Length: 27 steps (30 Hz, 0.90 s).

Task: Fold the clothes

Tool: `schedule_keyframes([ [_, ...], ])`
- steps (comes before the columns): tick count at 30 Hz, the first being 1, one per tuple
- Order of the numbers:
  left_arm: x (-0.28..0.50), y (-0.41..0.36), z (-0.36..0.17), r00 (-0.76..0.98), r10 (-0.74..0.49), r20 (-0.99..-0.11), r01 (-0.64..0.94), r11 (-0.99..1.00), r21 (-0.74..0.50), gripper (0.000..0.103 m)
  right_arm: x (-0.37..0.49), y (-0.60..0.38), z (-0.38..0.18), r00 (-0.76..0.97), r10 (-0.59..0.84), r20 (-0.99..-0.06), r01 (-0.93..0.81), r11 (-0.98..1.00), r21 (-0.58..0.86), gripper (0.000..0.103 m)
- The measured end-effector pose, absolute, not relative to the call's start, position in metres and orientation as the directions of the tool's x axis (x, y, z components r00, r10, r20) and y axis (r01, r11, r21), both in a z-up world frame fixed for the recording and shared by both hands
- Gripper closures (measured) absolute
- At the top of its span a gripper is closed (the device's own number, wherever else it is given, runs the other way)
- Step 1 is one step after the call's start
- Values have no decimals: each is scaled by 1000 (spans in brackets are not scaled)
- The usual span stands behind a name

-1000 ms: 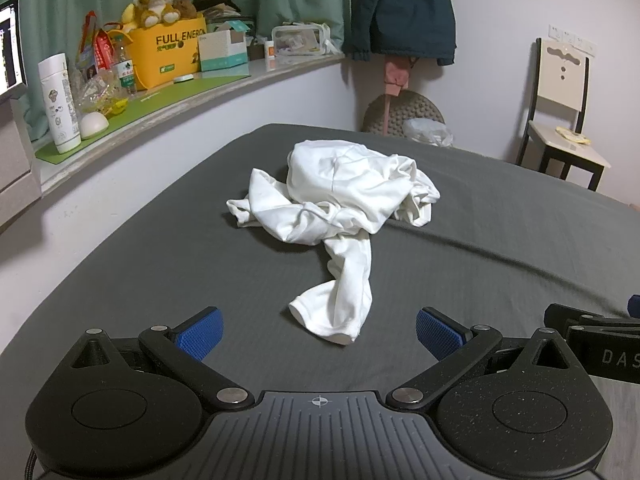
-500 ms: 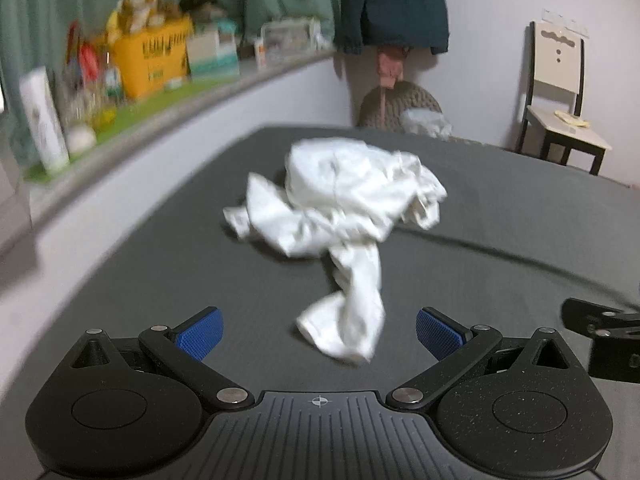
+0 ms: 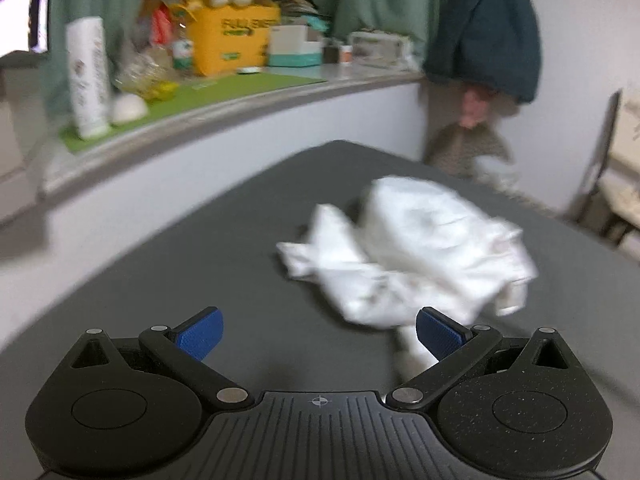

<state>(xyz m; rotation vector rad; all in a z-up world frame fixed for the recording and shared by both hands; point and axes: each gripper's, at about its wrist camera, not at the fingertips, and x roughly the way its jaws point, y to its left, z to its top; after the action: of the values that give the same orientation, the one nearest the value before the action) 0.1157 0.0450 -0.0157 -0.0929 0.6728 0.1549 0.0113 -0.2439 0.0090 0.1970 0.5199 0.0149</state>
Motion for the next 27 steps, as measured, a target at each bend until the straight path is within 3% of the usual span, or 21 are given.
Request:
schedule_keyframes([
  [2, 118, 49, -21, 770, 123, -626, -172, 985, -18, 0, 29, -242, -8, 840, 61, -539, 77, 970, 229, 2],
  [5, 122, 55, -29, 769, 139, -625, -171, 985, 9, 0, 60, -235, -32, 793, 121, -597, 92, 945, 314, 22],
  [9, 125, 57, -38, 769, 114, -629, -169, 985, -28, 0, 100, -224, -65, 761, 192, -619, 112, 902, 418, 31],
  [13, 133, 59, -46, 760, 96, -643, -189, 979, -77, 0, 132, -207, -79, 763, 145, -630, 149, 909, 390, 44],
  [17, 141, 65, -54, 761, 81, -644, -220, 966, -139, 0, 160, -201, -88, 756, 121, -643, 198, 894, 401, 48],
  [19, 146, 71, -60, 751, 55, -658, -238, 952, -193, 0, 168, -199, -90, 754, 95, -650, 214, 899, 381, 60],
  [21, 149, 76, -66, 743, 34, -668, -254, 938, -236, 0, 172, -200, -91, 744, 100, -661, 224, 894, 388, 92],
  [22, 151, 78, -68, 740, 30, -672, -263, 932, -248, 0, 168, -204, -87, 758, 103, -644, 223, 887, 405, 100],
  [27, 151, 79, -70, 743, 46, -667, -273, 932, -239, 0, 143, -226, -69, 828, 114, -549, 206, 849, 487, 101],
])
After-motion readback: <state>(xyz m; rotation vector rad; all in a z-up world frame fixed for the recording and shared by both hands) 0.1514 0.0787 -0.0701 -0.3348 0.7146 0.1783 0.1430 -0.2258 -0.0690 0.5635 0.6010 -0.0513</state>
